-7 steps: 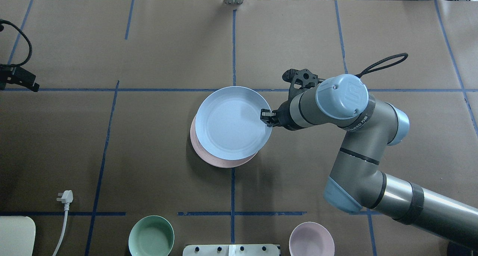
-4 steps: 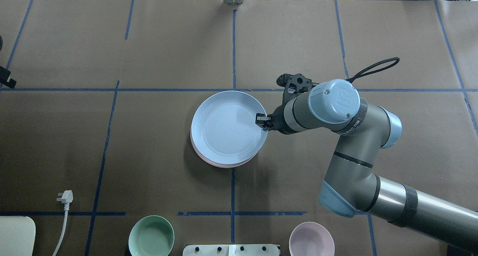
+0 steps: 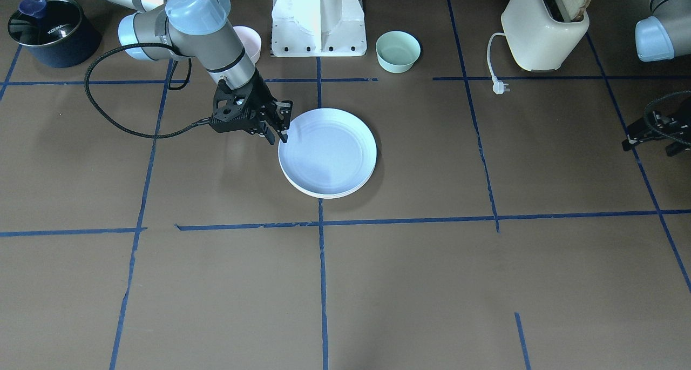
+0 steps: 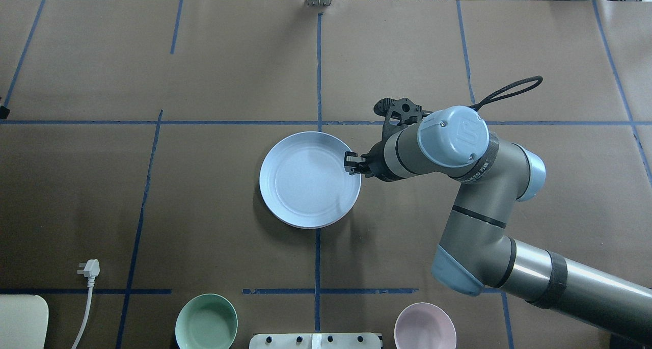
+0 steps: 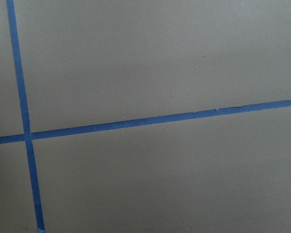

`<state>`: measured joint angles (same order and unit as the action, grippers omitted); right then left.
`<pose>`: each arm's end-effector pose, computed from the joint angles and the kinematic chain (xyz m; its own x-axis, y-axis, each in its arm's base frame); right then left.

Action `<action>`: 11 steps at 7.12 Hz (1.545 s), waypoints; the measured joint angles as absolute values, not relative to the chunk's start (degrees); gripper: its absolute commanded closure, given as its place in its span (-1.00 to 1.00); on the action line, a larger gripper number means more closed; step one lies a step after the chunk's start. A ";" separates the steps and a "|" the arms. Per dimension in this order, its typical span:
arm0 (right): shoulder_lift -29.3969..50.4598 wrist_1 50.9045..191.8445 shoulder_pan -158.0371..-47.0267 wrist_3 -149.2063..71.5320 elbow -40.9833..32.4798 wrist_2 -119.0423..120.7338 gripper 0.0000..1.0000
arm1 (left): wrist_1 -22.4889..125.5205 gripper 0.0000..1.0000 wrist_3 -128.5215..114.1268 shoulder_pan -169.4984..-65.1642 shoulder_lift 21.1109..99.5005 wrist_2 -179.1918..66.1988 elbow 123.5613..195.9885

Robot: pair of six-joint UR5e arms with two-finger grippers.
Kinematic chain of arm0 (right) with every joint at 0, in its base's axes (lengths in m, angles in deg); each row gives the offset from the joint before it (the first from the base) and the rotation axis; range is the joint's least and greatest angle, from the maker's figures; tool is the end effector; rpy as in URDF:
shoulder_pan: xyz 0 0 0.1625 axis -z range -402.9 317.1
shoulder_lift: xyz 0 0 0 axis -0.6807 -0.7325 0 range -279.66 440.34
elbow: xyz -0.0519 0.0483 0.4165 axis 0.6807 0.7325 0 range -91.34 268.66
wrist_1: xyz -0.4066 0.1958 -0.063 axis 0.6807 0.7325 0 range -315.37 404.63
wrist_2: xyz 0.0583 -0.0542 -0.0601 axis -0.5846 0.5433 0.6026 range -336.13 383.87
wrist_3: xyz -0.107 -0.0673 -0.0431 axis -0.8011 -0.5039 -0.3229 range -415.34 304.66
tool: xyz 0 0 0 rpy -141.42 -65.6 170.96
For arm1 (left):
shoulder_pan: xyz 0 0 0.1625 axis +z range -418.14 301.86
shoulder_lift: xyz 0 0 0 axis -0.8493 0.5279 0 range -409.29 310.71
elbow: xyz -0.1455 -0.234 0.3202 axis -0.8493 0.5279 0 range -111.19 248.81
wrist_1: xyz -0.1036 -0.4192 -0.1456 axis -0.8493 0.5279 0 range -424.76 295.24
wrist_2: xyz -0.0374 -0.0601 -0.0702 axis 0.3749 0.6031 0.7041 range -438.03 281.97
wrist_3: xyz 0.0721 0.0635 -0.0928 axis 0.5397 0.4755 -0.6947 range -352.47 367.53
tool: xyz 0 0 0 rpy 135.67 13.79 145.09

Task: Stack three plates with pink and blue

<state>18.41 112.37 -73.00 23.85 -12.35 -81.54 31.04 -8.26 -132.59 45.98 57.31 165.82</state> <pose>-0.5547 -0.4346 0.2349 0.4604 0.0579 0.8858 -0.1990 0.9792 0.0394 0.1209 -0.5772 0.5488 0.6640 0.1366 -0.7351 -0.0769 0.9904 0.1146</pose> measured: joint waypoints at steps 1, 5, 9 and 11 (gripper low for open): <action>18.44 112.35 -73.06 23.85 -12.50 -81.51 -1.00 | 31.04 -1.00 -8.04 -132.72 45.98 57.32 165.72; 14.30 130.62 -83.74 5.83 -19.28 -88.67 -1.00 | 30.51 -1.00 -2.40 -137.56 43.72 58.97 165.34; 0.64 136.25 -104.20 -30.30 -19.80 -103.02 -1.00 | 29.96 -1.00 10.84 -146.02 42.21 60.28 157.26; -4.05 136.33 -113.23 -43.70 -15.74 -106.97 -1.00 | 26.76 -1.00 12.40 -147.63 42.00 60.49 156.44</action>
